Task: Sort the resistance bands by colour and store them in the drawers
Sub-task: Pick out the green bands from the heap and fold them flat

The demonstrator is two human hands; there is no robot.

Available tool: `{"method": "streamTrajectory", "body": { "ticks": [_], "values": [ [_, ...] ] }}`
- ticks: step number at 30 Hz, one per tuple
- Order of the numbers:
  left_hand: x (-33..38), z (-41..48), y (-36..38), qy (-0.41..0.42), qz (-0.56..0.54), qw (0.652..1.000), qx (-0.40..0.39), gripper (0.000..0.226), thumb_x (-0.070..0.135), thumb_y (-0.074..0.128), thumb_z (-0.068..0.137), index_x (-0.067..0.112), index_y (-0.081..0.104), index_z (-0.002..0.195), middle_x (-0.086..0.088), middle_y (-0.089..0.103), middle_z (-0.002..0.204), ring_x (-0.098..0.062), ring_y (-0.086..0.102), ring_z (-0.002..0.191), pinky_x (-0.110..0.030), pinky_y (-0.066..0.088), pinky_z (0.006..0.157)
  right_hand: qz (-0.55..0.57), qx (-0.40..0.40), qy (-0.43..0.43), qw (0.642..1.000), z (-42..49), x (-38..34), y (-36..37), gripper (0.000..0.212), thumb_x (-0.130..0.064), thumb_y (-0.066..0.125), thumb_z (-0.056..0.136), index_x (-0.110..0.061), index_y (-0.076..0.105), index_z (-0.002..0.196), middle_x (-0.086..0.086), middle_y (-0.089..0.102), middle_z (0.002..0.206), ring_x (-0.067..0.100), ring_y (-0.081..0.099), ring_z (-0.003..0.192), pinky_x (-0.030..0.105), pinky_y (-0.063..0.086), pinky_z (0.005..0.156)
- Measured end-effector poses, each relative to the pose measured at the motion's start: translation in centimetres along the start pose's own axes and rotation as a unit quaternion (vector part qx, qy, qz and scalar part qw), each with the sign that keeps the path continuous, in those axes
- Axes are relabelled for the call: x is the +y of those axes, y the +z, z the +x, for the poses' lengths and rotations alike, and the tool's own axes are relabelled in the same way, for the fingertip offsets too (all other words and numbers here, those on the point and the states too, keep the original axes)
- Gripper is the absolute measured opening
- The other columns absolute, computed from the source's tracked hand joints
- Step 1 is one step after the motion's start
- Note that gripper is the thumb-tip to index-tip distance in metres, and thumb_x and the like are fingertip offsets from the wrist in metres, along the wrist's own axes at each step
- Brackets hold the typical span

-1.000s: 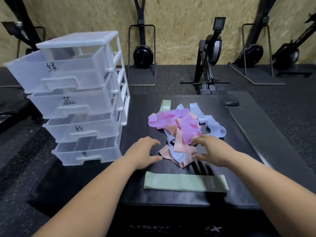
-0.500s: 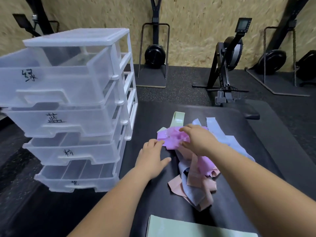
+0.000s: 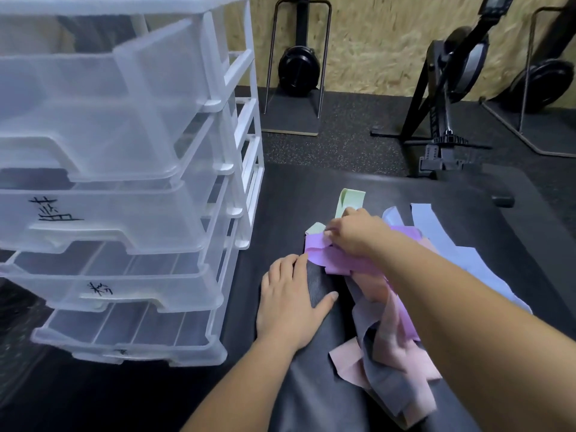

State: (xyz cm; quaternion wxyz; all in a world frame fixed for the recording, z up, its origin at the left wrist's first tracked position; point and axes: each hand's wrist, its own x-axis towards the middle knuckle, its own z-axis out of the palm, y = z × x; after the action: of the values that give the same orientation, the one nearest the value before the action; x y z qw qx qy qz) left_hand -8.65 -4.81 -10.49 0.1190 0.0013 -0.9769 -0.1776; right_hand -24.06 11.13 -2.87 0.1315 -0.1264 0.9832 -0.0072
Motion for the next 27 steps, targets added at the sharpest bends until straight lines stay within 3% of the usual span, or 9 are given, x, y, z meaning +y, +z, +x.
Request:
{"method": "streamTrajectory", "body": {
  "ticks": [4,7,10,12,18,21,23,27],
  "values": [
    [0.1,-0.1,0.0,0.0,0.01,1.0,0.0,0.089,0.083,0.04,0.089,0.028,0.033,0.159,0.008,0.038,0.154,-0.018,0.032,0.144,-0.039,0.033,0.119,-0.002,0.047,-0.019,0.999,0.0,0.6,0.8,0.036,-0.044,0.037,0.107,-0.025,0.067,0.104,0.007,0.057,0.116,0.033,0.052,0.119,0.043,0.043,0.087],
    [0.3,-0.3,-0.2,0.003,0.013,1.0,-0.003,0.085,0.08,0.043,0.09,0.027,0.034,0.157,0.008,0.038,0.154,-0.019,0.033,0.143,-0.039,0.033,0.119,0.018,0.06,-0.035,0.997,-1.1,1.4,0.2,0.038,-0.045,0.037,0.107,-0.029,0.07,0.117,0.007,0.063,0.118,0.034,0.057,0.115,0.047,0.049,0.096],
    [0.4,-0.5,-0.5,0.007,0.007,1.0,-0.001,0.082,0.078,0.044,0.091,0.028,0.034,0.155,0.008,0.039,0.153,-0.018,0.033,0.143,-0.038,0.033,0.12,0.01,0.028,-0.043,0.999,-2.2,2.0,0.0,0.038,-0.053,0.036,0.107,-0.044,0.056,0.138,0.006,0.059,0.122,0.032,0.056,0.119,0.046,0.047,0.098],
    [0.4,-0.5,-0.5,0.007,0.01,1.0,0.0,0.082,0.078,0.045,0.091,0.028,0.034,0.155,0.009,0.04,0.153,-0.018,0.033,0.143,-0.038,0.033,0.12,-0.008,0.012,-0.045,0.999,-2.7,1.8,0.5,0.04,-0.055,0.032,0.107,-0.046,0.054,0.139,0.005,0.053,0.118,0.031,0.053,0.121,0.044,0.043,0.097],
    [0.1,-0.3,-0.2,0.006,0.016,1.0,0.002,0.081,0.08,0.043,0.089,0.031,0.034,0.154,0.01,0.039,0.151,-0.017,0.034,0.141,-0.038,0.033,0.119,-0.031,0.017,-0.027,0.999,-3.5,1.4,1.3,0.041,-0.047,0.033,0.107,-0.031,0.068,0.122,0.007,0.055,0.121,0.031,0.052,0.118,0.046,0.044,0.096],
    [0.1,-0.2,-0.2,0.006,0.018,1.0,0.006,0.081,0.081,0.041,0.089,0.031,0.035,0.154,0.01,0.039,0.151,-0.018,0.035,0.141,-0.039,0.033,0.119,0.012,0.042,-0.017,0.999,-3.7,1.7,0.7,0.031,-0.034,0.041,0.105,-0.024,0.062,0.086,0.007,0.062,0.102,0.032,0.06,0.098,0.038,0.049,0.08],
    [0.1,-0.2,-0.2,0.008,0.018,1.0,0.007,0.082,0.081,0.039,0.089,0.031,0.034,0.155,0.011,0.038,0.151,-0.017,0.033,0.142,-0.039,0.032,0.12,0.057,0.079,0.015,0.995,-3.8,2.0,0.4,0.023,-0.023,0.051,0.095,-0.026,0.057,0.073,0.0,0.066,0.085,0.029,0.063,0.084,0.033,0.045,0.066],
    [0.0,-0.2,-0.3,0.01,0.013,1.0,0.009,0.083,0.081,0.04,0.089,0.031,0.034,0.155,0.011,0.038,0.151,-0.017,0.033,0.142,-0.038,0.031,0.12,0.104,0.087,0.02,0.991,-4.4,1.7,-0.2,0.025,-0.013,0.061,0.078,-0.035,0.072,0.081,-0.016,0.064,0.071,0.016,0.064,0.078,0.026,0.049,0.066]
  ]
}}
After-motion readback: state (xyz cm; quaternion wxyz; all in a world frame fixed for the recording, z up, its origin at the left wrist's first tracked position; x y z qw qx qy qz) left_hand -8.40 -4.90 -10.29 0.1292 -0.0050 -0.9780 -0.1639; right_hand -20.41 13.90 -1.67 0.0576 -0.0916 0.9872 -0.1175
